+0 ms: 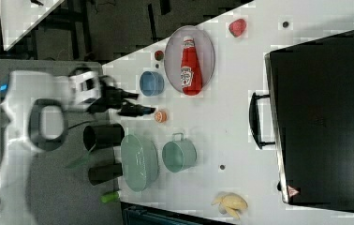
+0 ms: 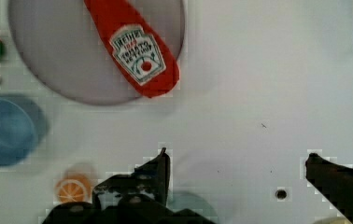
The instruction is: Pick ketchup from plate and place it on table.
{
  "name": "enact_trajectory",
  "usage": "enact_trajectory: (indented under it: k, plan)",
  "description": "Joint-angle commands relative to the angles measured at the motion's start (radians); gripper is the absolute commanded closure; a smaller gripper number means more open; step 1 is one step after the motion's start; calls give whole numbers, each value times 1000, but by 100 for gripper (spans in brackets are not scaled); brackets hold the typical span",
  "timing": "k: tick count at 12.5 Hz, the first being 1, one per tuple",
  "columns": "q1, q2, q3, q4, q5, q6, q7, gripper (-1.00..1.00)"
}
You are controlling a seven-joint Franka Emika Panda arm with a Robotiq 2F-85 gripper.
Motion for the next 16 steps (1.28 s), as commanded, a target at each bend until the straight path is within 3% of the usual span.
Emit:
enact_trajectory:
  k: [1, 6, 16]
  plan:
    - [3, 85, 16, 2, -2, 82, -191, -100]
    - [16, 264, 16, 50, -70, 308, -481, -100]
    - [58, 587, 14, 289, -119, 427, -502, -100]
